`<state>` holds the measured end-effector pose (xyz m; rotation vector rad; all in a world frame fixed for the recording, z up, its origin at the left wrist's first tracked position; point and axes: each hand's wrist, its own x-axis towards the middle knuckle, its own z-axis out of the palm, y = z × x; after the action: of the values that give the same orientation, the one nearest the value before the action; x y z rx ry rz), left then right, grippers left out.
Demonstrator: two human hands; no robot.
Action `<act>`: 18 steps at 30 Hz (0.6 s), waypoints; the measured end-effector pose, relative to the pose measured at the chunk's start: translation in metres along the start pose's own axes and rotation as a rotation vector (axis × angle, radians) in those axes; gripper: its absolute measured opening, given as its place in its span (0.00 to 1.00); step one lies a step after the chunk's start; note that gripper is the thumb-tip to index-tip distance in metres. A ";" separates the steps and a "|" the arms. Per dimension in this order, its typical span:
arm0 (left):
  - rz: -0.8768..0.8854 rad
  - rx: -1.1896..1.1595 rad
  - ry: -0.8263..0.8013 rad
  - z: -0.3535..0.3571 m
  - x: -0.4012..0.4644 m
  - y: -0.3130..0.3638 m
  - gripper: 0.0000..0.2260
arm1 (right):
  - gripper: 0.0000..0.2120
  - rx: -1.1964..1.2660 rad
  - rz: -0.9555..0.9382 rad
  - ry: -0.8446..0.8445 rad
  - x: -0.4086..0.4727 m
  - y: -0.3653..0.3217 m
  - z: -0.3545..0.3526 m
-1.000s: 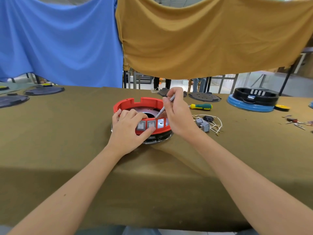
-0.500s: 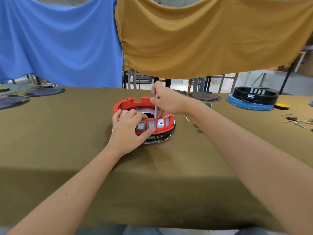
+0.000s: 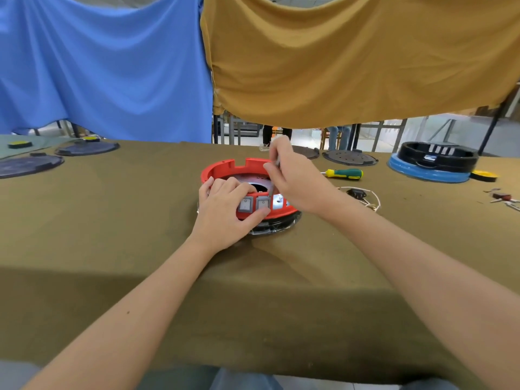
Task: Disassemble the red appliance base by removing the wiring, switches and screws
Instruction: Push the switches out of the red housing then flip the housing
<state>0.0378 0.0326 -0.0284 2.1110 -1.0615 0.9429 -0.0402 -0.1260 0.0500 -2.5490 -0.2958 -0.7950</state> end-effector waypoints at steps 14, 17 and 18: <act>0.014 -0.002 0.007 0.004 0.000 -0.004 0.22 | 0.06 0.233 0.353 -0.236 0.033 -0.005 -0.012; 0.015 -0.003 0.012 0.004 0.000 -0.004 0.21 | 0.08 0.224 0.411 -0.276 0.036 -0.005 -0.017; 0.015 -0.001 0.014 0.004 0.000 -0.003 0.21 | 0.09 0.222 0.422 -0.280 0.036 -0.005 -0.018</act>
<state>0.0419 0.0313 -0.0317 2.0953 -1.0725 0.9623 -0.0218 -0.1283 0.0857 -2.3852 0.0687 -0.2334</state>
